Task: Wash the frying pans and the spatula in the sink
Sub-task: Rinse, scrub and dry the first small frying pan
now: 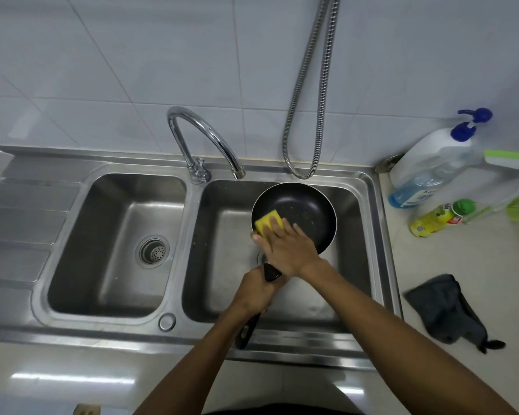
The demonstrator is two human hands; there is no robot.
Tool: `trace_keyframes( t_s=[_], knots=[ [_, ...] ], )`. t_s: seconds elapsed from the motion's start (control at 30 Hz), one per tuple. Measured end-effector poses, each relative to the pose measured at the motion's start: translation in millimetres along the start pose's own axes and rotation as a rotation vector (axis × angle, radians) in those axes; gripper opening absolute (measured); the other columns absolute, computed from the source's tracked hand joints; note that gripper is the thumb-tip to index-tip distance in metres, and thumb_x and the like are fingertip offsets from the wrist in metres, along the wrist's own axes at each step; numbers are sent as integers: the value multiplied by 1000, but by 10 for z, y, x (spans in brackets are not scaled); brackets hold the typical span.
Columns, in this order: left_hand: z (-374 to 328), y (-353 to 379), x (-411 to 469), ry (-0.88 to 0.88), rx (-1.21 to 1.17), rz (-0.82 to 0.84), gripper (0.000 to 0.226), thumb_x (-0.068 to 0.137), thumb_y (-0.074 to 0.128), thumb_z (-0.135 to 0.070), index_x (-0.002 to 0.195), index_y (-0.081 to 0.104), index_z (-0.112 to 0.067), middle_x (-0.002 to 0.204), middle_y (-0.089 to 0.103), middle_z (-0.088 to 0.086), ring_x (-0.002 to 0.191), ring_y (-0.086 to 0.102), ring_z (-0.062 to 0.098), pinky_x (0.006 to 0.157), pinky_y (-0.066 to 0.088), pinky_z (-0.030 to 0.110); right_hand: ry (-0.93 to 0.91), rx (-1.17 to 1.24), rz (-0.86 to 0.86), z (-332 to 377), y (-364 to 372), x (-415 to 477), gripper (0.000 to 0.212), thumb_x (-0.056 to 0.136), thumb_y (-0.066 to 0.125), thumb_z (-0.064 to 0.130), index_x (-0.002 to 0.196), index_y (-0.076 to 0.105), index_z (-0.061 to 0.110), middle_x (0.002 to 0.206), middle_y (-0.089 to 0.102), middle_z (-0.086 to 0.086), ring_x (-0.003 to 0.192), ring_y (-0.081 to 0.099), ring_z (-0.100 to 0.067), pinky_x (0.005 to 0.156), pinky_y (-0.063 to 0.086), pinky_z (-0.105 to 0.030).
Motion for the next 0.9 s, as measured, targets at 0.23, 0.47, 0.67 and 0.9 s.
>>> trace_keyframes(
  t_s=[0.23,0.47,0.67,0.9],
  knots=[
    [87,-226,46,-60,-31,-101,39,86,74,-42,90,63,-5,52,55,2,38,48,20,38,40,26,159,-141,-43,-596,-212,167,91,92,-9,72,161,20,19,170,7,-8,155,10,-32,125,6,-47],
    [2,-57,54,23,67,5,23,91,66,-40,78,62,-22,60,63,2,43,53,13,43,41,23,-9,45,69,-41,176,-116,71,103,7,61,160,21,22,171,3,-2,157,4,-29,127,5,-45],
    [91,-4,13,-71,-67,22,36,86,73,-41,78,54,-12,51,50,2,38,43,18,39,38,24,121,-77,-66,-401,-200,394,69,104,14,60,152,38,17,167,18,-10,151,19,-36,124,14,-51],
    [140,-57,-47,-85,-146,39,32,88,73,-32,77,54,-9,43,46,0,34,39,17,38,35,24,19,-92,16,-212,141,-252,57,107,17,52,146,45,22,164,26,-6,148,28,-36,121,20,-52]
  ],
)
Point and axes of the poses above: each hand's wrist, its own x-axis towards the middle knuckle, its own y-axis out of the palm, z = x × y, the point moved 9 cm from there along x, towards the middle knuckle
